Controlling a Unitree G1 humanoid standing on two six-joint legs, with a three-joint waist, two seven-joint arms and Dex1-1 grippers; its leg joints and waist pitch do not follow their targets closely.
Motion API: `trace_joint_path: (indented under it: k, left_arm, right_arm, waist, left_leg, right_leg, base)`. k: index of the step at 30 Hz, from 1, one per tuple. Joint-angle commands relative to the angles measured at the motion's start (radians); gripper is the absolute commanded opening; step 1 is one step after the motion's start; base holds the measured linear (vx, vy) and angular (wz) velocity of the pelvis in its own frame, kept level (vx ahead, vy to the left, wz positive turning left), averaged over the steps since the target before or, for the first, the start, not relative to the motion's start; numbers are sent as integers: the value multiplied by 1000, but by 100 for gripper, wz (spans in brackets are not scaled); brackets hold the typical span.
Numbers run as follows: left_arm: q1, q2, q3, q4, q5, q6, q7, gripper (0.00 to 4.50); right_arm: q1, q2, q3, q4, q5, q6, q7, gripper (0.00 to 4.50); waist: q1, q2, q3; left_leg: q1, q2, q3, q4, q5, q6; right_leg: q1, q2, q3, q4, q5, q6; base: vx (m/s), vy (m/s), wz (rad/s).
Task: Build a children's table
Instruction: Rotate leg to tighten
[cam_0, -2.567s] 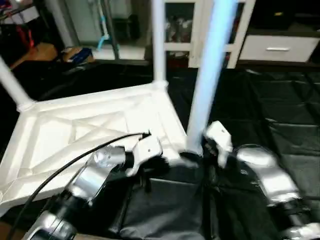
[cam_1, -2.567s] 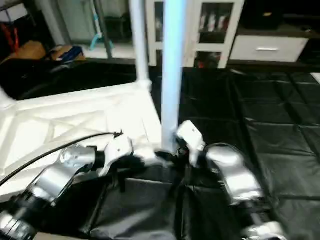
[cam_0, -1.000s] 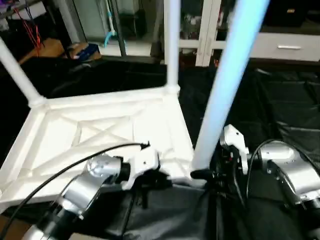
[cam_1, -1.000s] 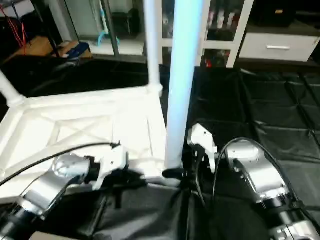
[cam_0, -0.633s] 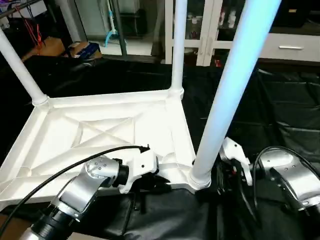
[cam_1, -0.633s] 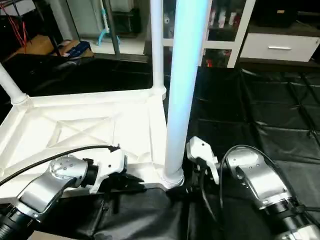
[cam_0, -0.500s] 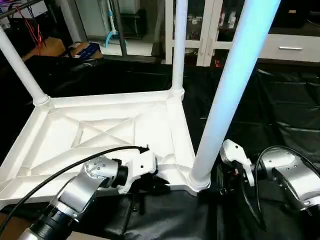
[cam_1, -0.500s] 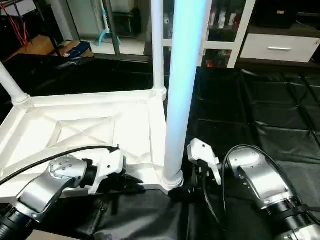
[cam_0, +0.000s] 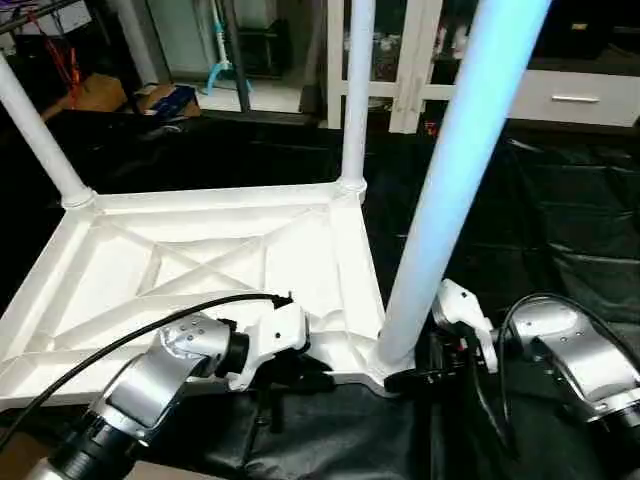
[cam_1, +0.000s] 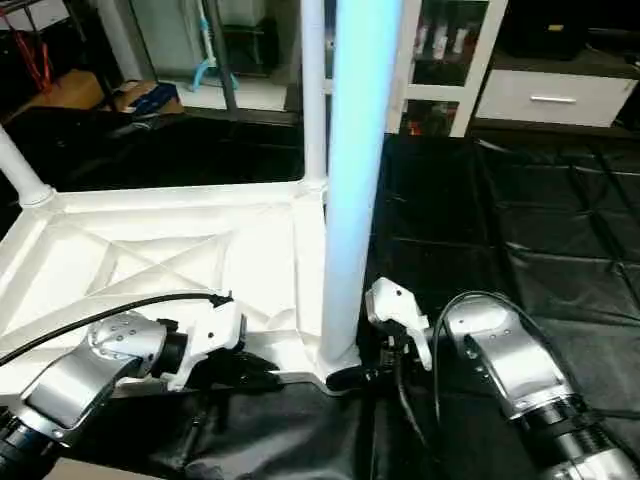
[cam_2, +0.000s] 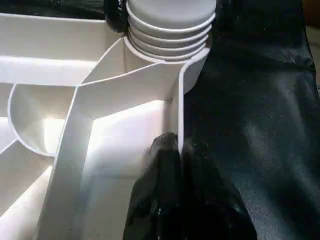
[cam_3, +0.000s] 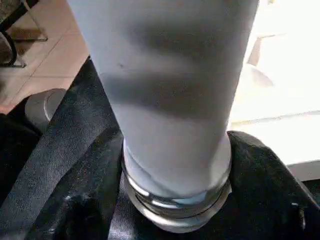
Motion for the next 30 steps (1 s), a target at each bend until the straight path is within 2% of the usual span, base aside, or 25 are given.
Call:
trace_joint_path:
  k: [1,3,4,8,9,13,14,16,17,21,22,24,25,26,27,28,29,30]
  left_arm:
    - [19,17,-1,-45,-28,9,-27,0]
    - [30,29,5,-54,-29,13,-27,0]
    - [45,49,15,-65,-31,18,-28,0]
    - [60,69,31,-77,-33,25,-22,0]
    - [63,75,37,-78,-32,26,-18,0]
    - [39,72,63,-9,22,-2,60,0]
    - [26,66,65,20,44,-18,89,0]
    - [-41,23,77,136,122,-45,223,0]
    - [-55,12,80,157,132,-44,248,0]
    - [-139,-74,97,240,157,-48,377,0]
    - [-173,-116,99,275,178,-51,442,0]
    - [-191,-140,100,295,186,-55,476,0]
    - [-223,-188,99,337,193,-68,516,0]
    - [-227,-195,97,344,195,-72,519,0]
    - [-232,-203,95,352,197,-77,523,0]
    - [-241,-221,85,369,201,-95,515,0]
    - [-243,-225,81,373,203,-99,511,0]
    - [-243,-225,81,373,203,-99,511,0]
  right_arm:
    - [-38,35,14,9,-7,-33,-25,274]
    - [-47,56,22,25,-17,-44,-39,274]
    - [-66,92,32,58,-36,-69,-66,274]
    - [-93,137,35,105,-64,-91,-118,272]
    - [-105,156,34,127,-72,-97,-141,272]
    - [-158,240,29,234,-127,-122,-280,272]
    - [-167,258,28,253,-139,-122,-316,272]
    - [-200,327,16,321,-183,-116,-478,272]
    - [-207,341,11,334,-191,-111,-517,272]
    - [-219,428,-51,384,-219,-59,-791,272]
    - [-211,464,-81,403,-229,-51,-893,272]
    - [-202,483,-95,405,-231,-46,-940,272]
    - [-186,514,-99,409,-245,-55,-1004,272]
    - [-184,519,-99,411,-248,-60,-1015,272]
    - [-181,526,-100,412,-250,-65,-1026,272]
    - [-177,546,-98,417,-245,-83,-1032,272]
    - [-176,551,-97,418,-244,-90,-1029,272]
    - [-176,551,-97,418,-244,-90,-1029,272]
  waist:
    - [1,-23,-57]
    - [-3,-22,-55]
    - [-8,-30,-53]
    - [-19,-31,-50]
    - [-24,-34,-50]
    - [-30,-36,-49]
    - [-29,-36,-49]
    - [-30,-39,-47]
    - [-27,-38,-49]
    - [-23,-36,-54]
    - [-22,-36,-57]
    - [-20,-35,-59]
    - [-15,-34,-65]
    - [-13,-29,-66]
    - [-10,-31,-69]
    - [-6,-25,-69]
    - [-4,-31,-69]
    - [-2,-31,-69]
  left_leg:
    - [-3,40,-10,-75,-161,103]
    - [0,40,-11,-76,-184,88]
    - [-2,39,-12,-78,-197,81]
    - [1,40,-13,-81,-227,54]
    - [0,39,-14,-83,-239,46]
    - [3,37,-16,-85,-266,21]
    - [7,37,-15,-85,-271,17]
    - [13,36,-13,-86,-286,-1]
    - [16,34,-12,-83,-284,-8]
    - [10,33,-13,-86,-243,-19]
    - [11,32,-13,-85,-227,-17]
    - [15,32,-9,-82,-211,-13]
    - [15,30,-6,-77,-161,4]
    - [10,30,-8,-76,-136,10]
    - [8,29,-7,-73,-99,25]
    - [7,29,-7,-71,-82,36]
    - [5,27,-6,-71,-80,50]
    - [5,28,-6,-71,-86,55]
  right_leg:
    - [51,-39,28,-61,-183,-269]
    - [50,-39,28,-64,-221,-258]
    - [48,-39,29,-64,-245,-255]
    - [43,-38,30,-68,-282,-246]
    - [43,-37,29,-67,-287,-244]
    - [39,-36,29,-70,-314,-233]
    - [38,-36,30,-71,-318,-230]
    - [30,-33,33,-74,-338,-222]
    - [29,-35,34,-74,-343,-221]
    - [37,-35,36,-66,-264,-219]
    - [37,-34,36,-64,-230,-223]
    - [33,-33,37,-64,-192,-232]
    - [38,-31,37,-56,-105,-250]
    - [42,-33,37,-52,-75,-255]
    - [45,-32,35,-47,-22,-262]
    - [47,-33,33,-46,13,-267]
    - [51,-34,33,-45,26,-273]
    - [51,-35,33,-46,21,-274]
  base:
    - [0,0,0]
    - [0,0,0]
    - [0,0,0]
    - [0,0,0]
    - [0,0,0]
    - [0,0,0]
    - [0,0,0]
    - [0,0,0]
    - [0,0,0]
    - [0,0,0]
    - [0,0,0]
    - [0,0,0]
    - [0,0,0]
    - [0,0,0]
    - [0,0,0]
    - [0,0,0]
    - [0,0,0]
    - [0,0,0]
